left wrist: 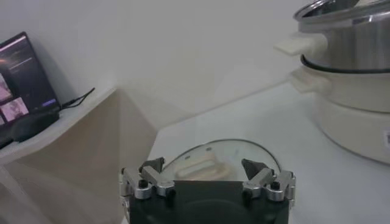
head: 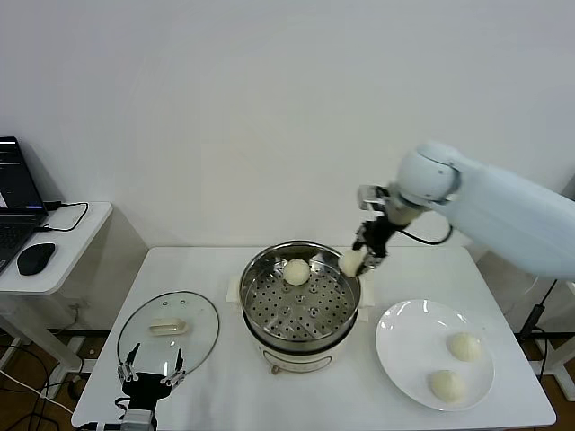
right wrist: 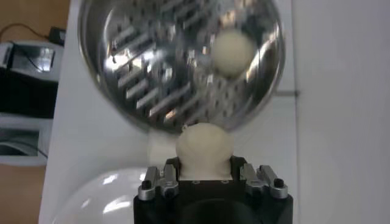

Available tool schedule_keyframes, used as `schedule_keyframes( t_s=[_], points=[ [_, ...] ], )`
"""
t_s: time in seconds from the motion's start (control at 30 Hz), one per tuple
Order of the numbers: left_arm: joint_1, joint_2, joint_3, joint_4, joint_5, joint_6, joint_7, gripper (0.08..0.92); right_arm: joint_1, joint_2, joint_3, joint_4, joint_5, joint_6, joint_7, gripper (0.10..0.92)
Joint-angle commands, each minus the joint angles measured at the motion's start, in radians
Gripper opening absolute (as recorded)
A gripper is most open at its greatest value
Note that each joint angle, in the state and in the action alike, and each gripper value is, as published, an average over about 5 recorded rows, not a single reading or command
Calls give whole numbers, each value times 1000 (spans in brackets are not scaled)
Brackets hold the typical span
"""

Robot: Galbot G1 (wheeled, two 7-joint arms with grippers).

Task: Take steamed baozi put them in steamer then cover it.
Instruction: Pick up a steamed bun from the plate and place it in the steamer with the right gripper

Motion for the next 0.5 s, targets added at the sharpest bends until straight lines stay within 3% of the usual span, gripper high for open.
schedule_keyframes(
  t_s=[0.03, 0.5],
  points=[
    [4, -2, 0, -10, -1, 1, -2, 823, 43, 285, -50, -142, 45, -20, 1, 509],
    [6, -8, -4, -11, -13, 1, -6, 823, -101, 423, -41, -229, -57, -19, 20, 509]
  ],
)
